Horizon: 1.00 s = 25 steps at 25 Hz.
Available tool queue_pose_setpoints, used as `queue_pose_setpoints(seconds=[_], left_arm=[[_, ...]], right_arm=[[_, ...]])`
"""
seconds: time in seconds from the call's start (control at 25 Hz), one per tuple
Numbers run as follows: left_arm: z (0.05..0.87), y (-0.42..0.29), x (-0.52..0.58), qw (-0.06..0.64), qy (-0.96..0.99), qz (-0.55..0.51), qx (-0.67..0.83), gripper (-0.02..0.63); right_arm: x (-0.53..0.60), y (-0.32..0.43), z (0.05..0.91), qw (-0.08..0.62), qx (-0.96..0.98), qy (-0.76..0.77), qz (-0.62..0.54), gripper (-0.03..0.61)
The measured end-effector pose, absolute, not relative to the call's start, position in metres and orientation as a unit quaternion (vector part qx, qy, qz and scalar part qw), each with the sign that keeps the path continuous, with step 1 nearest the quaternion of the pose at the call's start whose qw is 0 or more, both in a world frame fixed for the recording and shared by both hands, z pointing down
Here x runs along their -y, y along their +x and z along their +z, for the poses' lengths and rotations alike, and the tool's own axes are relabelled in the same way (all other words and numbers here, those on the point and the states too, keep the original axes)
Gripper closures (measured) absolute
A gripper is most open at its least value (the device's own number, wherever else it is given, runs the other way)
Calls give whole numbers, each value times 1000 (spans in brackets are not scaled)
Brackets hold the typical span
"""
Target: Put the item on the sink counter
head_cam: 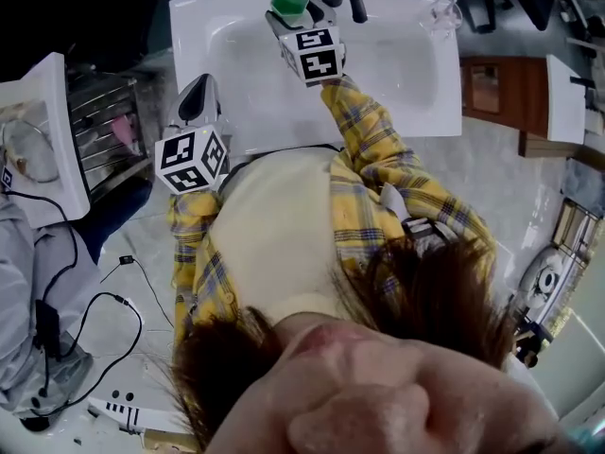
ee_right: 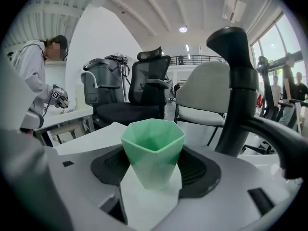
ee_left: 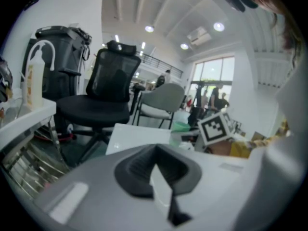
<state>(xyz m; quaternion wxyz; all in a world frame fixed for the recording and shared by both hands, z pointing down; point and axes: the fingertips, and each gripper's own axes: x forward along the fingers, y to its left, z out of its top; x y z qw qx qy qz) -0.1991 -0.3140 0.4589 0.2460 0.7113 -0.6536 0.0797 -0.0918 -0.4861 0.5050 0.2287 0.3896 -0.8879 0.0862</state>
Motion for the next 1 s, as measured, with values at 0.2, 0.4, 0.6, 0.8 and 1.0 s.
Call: queue_pose_setpoints(seconds=[0.2, 0.4, 0.6, 0.8, 1.0], left_arm=[[458, -202, 316, 246, 709, 80, 656, 607], [457, -204, 314, 246, 708, 77, 657, 607], [459, -207, 312, 247, 707, 77, 658, 607], [456, -207, 314, 247, 710, 75, 656, 607], [457, -207, 313, 245, 712, 74, 654, 607]], right_arm=[[499, -94, 508, 216, 885, 406, 76, 273], [500, -94, 507, 206, 886, 408, 73, 273], [499, -94, 507, 206, 888, 406, 71, 274], [495, -96, 517, 230, 886, 396, 77, 273], [493, -96, 518, 228, 884, 399, 82, 273]])
